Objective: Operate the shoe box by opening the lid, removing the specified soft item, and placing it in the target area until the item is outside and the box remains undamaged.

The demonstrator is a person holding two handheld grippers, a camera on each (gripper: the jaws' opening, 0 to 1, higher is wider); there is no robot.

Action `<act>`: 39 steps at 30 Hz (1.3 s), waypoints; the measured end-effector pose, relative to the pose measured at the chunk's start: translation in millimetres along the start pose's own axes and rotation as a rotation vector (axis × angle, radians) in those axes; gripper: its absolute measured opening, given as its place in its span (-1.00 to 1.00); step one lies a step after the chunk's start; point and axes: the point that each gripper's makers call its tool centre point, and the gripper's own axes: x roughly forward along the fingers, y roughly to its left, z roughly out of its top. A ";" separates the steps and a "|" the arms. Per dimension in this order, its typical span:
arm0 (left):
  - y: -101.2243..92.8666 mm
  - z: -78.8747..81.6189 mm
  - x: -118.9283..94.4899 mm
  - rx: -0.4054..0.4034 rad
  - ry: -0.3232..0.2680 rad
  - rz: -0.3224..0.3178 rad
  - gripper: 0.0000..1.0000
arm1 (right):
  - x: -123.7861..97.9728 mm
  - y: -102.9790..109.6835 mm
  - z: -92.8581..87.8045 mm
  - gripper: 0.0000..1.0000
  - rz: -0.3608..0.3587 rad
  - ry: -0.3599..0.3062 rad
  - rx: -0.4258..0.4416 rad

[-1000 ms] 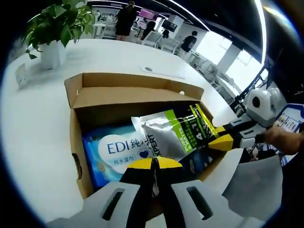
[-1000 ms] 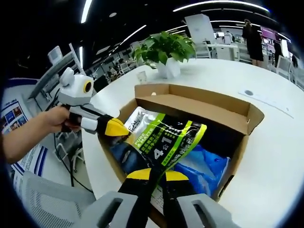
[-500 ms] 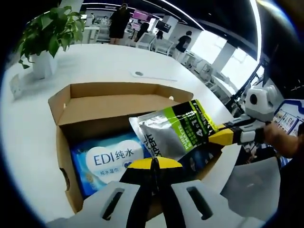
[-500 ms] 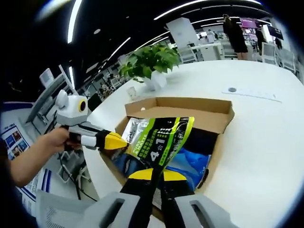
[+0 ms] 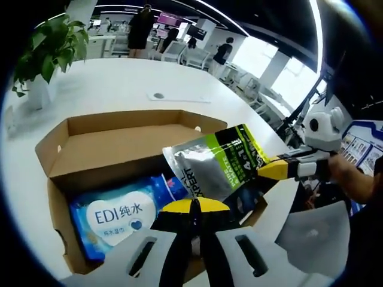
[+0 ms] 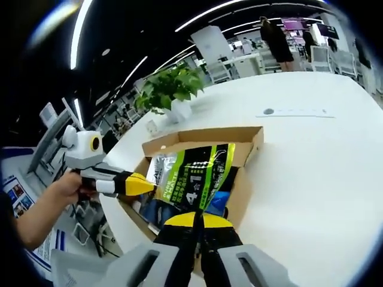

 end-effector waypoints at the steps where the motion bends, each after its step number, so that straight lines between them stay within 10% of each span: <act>1: -3.2 1.7 2.2 0.001 0.000 -0.006 -1.00 | -2.0 -2.0 0.6 -1.00 -0.003 -0.003 0.005; 39: -83.3 29.1 93.4 0.112 0.077 -0.141 -1.00 | -63.9 -107.1 -8.6 -1.00 -0.190 -0.019 0.106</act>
